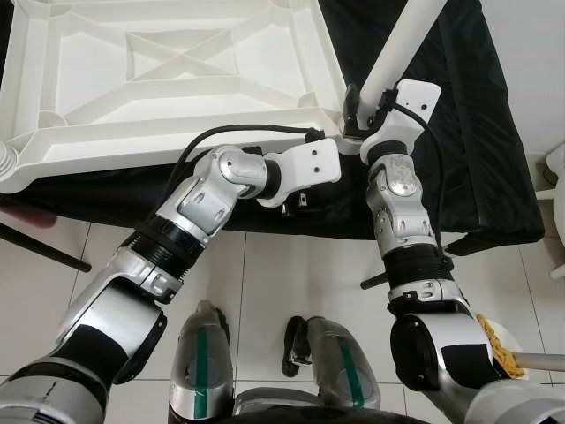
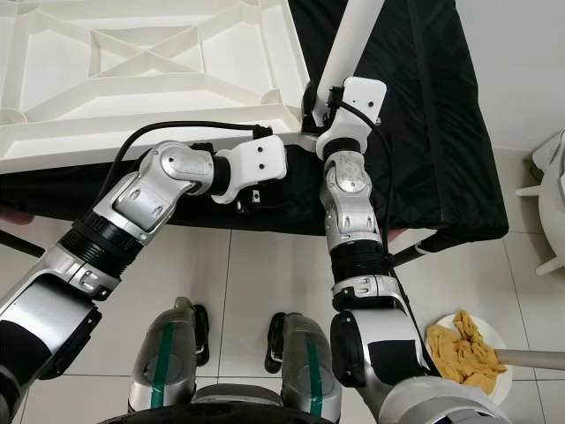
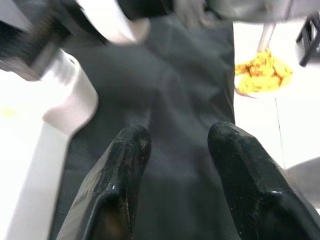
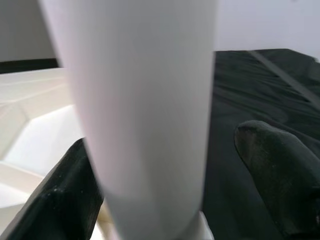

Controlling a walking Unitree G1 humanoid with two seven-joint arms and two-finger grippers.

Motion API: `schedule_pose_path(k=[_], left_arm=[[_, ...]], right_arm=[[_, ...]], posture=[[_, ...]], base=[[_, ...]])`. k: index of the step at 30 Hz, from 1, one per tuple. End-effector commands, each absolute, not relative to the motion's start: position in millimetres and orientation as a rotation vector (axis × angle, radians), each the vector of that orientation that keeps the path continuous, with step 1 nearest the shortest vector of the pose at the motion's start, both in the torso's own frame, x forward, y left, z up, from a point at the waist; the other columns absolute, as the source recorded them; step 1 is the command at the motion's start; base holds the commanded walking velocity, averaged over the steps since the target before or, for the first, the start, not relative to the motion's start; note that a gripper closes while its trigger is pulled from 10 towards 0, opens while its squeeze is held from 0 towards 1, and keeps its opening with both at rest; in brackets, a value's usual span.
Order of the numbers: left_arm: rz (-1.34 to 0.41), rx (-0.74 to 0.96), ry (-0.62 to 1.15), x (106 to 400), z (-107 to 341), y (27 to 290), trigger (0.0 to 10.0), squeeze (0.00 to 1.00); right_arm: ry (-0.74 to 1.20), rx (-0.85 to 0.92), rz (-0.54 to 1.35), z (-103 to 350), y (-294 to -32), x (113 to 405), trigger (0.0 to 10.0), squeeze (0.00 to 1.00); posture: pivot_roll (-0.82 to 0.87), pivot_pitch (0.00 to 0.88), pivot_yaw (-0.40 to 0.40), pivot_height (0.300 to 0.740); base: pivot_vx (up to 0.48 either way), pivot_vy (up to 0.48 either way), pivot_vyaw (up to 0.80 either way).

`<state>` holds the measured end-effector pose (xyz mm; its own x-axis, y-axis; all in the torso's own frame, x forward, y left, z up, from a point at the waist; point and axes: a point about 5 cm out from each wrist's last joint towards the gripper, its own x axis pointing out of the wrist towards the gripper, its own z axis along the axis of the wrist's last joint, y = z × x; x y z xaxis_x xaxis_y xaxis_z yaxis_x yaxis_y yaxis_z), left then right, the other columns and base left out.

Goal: Building children table

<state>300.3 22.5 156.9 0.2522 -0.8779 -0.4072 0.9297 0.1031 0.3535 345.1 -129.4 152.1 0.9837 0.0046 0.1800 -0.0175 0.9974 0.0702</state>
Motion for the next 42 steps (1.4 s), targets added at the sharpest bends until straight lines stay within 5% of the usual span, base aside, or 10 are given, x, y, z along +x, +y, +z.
schedule_pose_path(k=[1,13,29,42], left_arm=[[-1.343,0.566,0.084,299,163,25,10.0,0.00],[-1.287,0.483,0.026,301,182,53,10.0,0.00],[-0.790,0.153,-0.055,329,197,77,10.0,0.00],[-0.540,-0.006,-0.059,325,187,87,10.0,0.00]], right_arm=[[-0.180,0.080,0.039,151,-130,343,10.0,0.00],[-0.189,0.070,0.064,152,-149,343,10.0,0.00],[-0.170,0.075,0.169,149,-160,346,10.0,0.00],[-0.160,0.068,0.193,144,-167,344,10.0,0.00]], posture=[[0.04,0.066,-0.073,0.740],[0.05,0.064,-0.072,0.740],[0.05,0.058,-0.070,0.740],[0.05,0.062,-0.070,0.740]], base=[[0.000,0.000,0.00],[0.000,0.000,0.00],[0.000,0.000,0.00],[0.000,0.000,0.00]])
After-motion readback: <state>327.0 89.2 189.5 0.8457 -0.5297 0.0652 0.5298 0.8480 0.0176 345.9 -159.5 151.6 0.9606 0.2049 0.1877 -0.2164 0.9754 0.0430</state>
